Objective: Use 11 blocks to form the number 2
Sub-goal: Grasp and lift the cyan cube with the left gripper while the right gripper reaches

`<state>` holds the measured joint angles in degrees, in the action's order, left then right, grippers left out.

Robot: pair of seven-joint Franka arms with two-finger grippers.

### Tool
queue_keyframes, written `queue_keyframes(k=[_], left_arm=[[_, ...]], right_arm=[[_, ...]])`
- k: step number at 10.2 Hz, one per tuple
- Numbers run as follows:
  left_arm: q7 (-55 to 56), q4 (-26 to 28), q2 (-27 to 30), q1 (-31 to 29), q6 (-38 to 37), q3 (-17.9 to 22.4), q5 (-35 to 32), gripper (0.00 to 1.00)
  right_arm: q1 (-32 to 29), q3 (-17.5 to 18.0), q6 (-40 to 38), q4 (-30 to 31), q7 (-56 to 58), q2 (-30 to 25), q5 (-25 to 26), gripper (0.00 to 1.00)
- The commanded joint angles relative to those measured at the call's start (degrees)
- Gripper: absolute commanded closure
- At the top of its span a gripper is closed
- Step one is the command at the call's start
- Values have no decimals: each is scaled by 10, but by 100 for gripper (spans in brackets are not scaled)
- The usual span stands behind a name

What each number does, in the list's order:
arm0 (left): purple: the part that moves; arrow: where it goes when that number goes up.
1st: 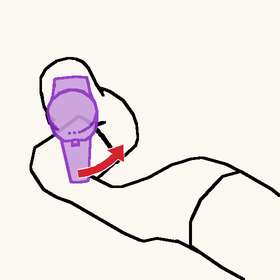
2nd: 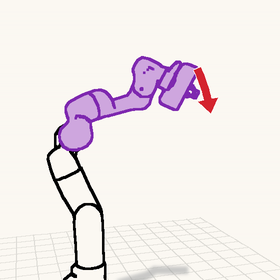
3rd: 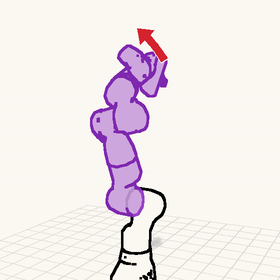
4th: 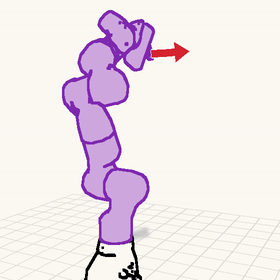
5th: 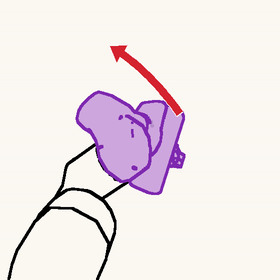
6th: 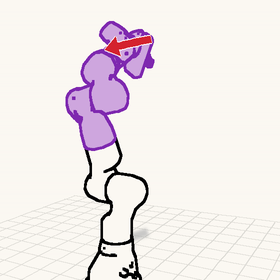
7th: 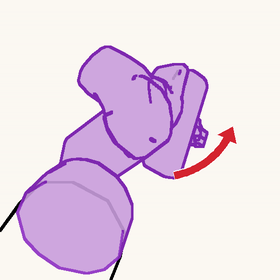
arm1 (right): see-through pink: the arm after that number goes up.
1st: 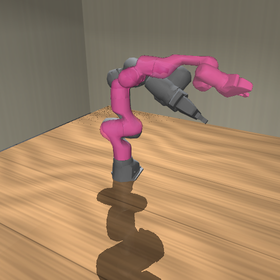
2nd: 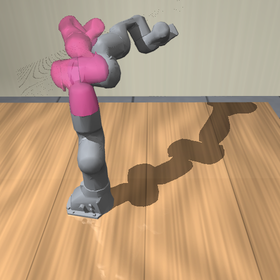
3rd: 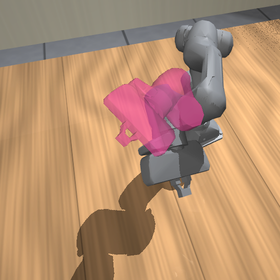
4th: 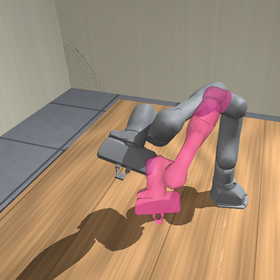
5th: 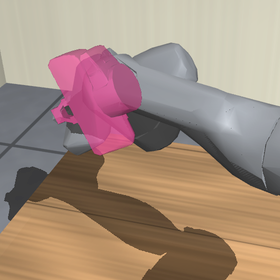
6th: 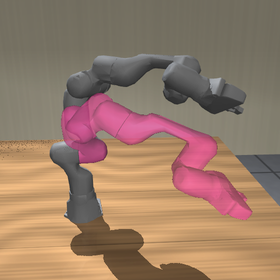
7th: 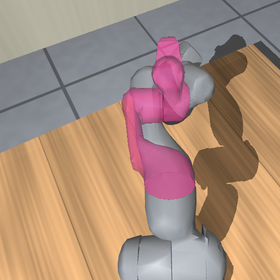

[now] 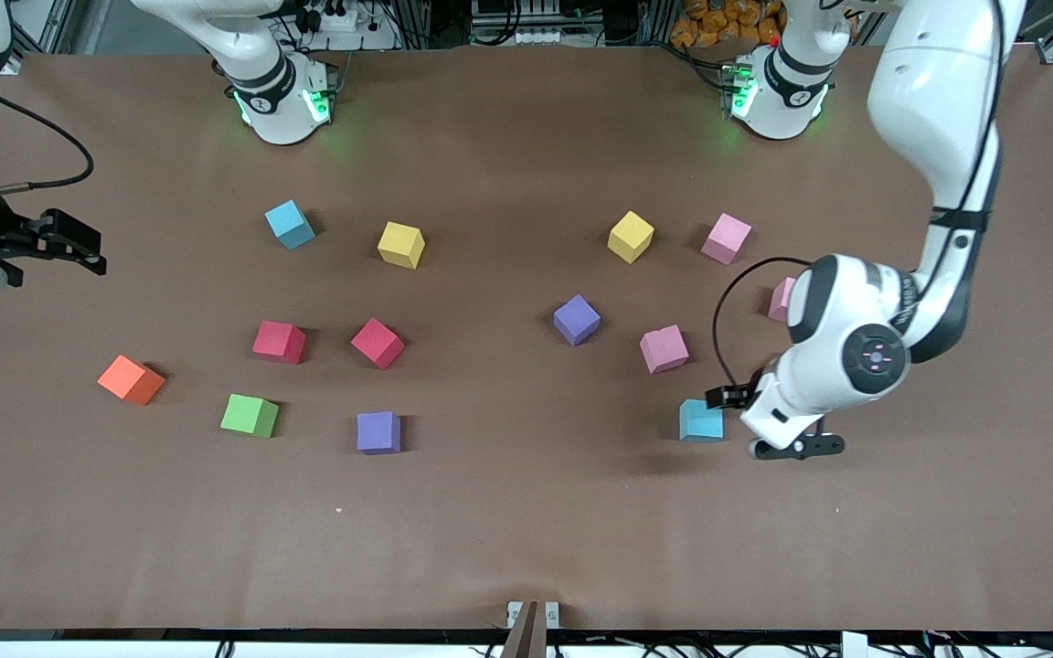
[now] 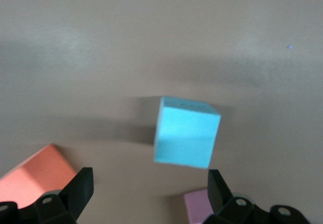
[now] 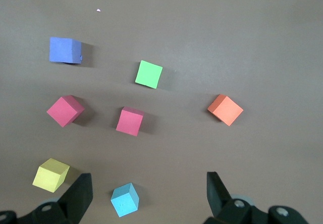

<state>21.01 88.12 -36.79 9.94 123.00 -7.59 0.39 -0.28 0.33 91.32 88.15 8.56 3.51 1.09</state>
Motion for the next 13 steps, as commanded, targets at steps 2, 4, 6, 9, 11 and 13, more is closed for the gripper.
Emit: queue_keyframes(k=[2, 4, 6, 9, 11, 13], left_arm=[[11, -17, -40, 12, 65, 3, 8, 0], [12, -18, -62, 25, 110, 4, 6, 0], [29, -17, -78, 37, 136, 6, 5, 0], [29, -16, -93, 37, 137, 6, -38, 0], [26, -16, -98, 36, 137, 6, -51, 0], [28, -15, -98, 36, 137, 6, -50, 32]], right_arm=[[-2, 2, 1, 5, 2, -4, 2, 0], [-2, 2, -3, 4, 3, -4, 1, 0], [-3, 2, -3, 4, 6, -4, 0, 0], [-3, 2, 2, 5, 6, 0, 0, 0], [-3, 2, -3, 5, 6, 0, 0, 0], [5, 5, 3, 7, 9, 13, -1, 0]])
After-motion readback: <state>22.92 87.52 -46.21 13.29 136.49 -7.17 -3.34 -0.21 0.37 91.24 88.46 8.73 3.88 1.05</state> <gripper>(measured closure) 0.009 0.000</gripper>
